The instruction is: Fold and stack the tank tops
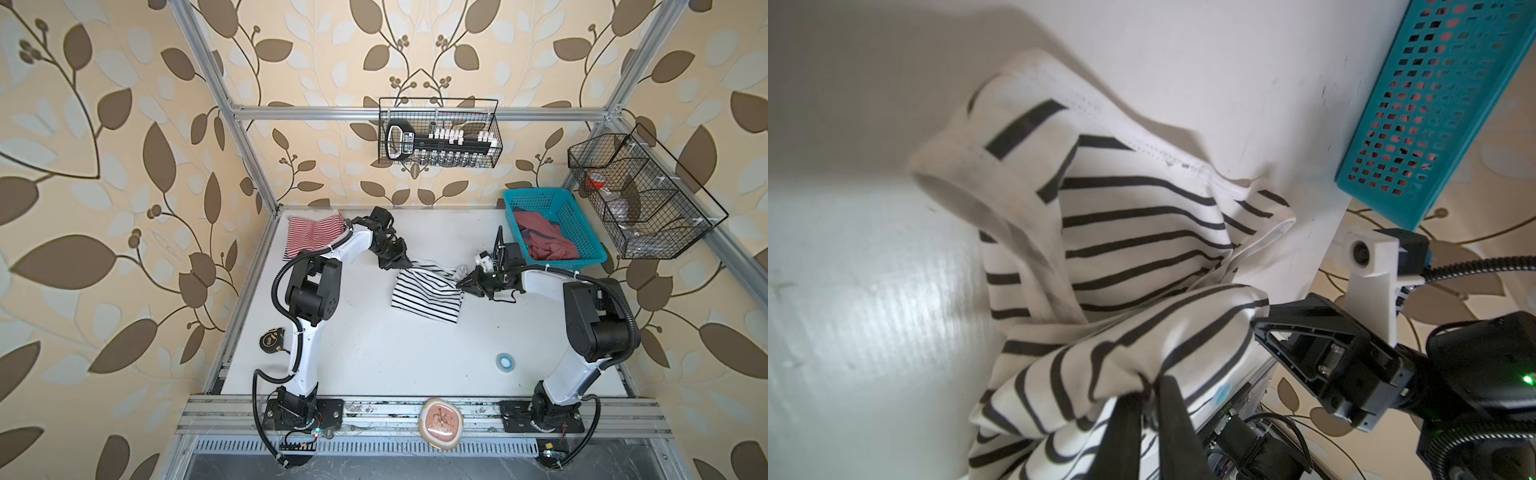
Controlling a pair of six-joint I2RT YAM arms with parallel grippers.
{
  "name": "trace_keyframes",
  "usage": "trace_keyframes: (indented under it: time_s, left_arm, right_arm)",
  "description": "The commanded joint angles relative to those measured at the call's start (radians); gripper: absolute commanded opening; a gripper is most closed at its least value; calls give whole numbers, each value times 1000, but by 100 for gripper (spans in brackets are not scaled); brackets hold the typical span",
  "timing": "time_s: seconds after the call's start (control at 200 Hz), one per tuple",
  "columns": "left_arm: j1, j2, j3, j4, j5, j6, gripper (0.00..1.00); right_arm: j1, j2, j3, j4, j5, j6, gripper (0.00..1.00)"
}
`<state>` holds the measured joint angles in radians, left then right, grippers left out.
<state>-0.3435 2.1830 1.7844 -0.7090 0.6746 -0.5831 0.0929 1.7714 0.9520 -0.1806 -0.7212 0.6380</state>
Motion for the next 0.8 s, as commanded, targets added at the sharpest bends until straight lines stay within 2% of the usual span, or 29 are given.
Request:
trace_keyframes:
  time_s: [0.0,0.12,0.205,0.31,0.455,0.5,0.6,0.7,0.755,0.795]
  left_arm:
    - [24,23,58,-6,27,13,25]
    - [50,22,101,8,9,-3,30]
    - [65,-3,144,4,-23,-1,38]
    - [70,-41,201,-47,-88,30,42]
    - [60,-130,127,-39,-106,36,43]
    - [47,-160,77,-19,-98,28,41]
    - [6,-203,-25,30,-57,14,28]
    - [-36,-201,-78,52,-35,8,11]
    - [-51,-183,-86,61,-20,4,3]
    - [-59,-165,-85,72,1,4,0]
  right_arm:
    - [-12,19,45,43,-12,19,20]
    - [-18,-16,79,43,-1,20,31]
    - [-17,-68,99,17,29,8,35]
    - [-15,-150,115,-49,85,-31,39]
    - [18,-243,100,-127,130,-75,42]
    - [36,-257,85,-133,130,-81,42]
    - [76,-260,42,-89,113,-66,39]
    - [110,-205,16,-17,64,-33,22]
    - [127,-163,10,32,35,-13,16]
    - [137,-131,11,66,17,3,11]
